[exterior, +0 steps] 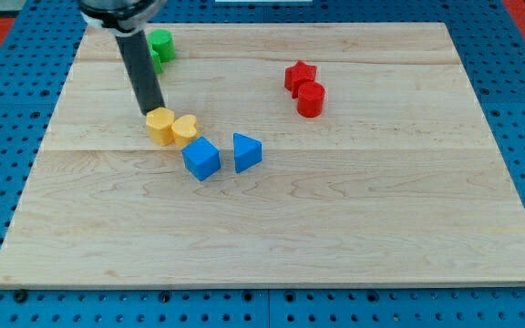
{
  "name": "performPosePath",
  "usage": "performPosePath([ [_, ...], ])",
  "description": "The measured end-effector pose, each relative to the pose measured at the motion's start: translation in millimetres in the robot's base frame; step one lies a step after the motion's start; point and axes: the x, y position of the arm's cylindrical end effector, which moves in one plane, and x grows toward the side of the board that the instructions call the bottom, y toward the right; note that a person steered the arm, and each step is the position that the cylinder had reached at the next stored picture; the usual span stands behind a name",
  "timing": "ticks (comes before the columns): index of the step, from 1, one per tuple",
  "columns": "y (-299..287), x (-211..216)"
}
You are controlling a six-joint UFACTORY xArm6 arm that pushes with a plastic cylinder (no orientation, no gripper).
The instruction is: Push the yellow heart to the bottom of the yellow hexagon
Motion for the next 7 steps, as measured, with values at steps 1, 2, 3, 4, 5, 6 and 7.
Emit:
performPosePath([
  [1,-6,-45],
  [2,104,-22],
  [3,159,17],
  [4,126,23],
  [5,86,23],
  [6,59,33],
  [7,65,66],
])
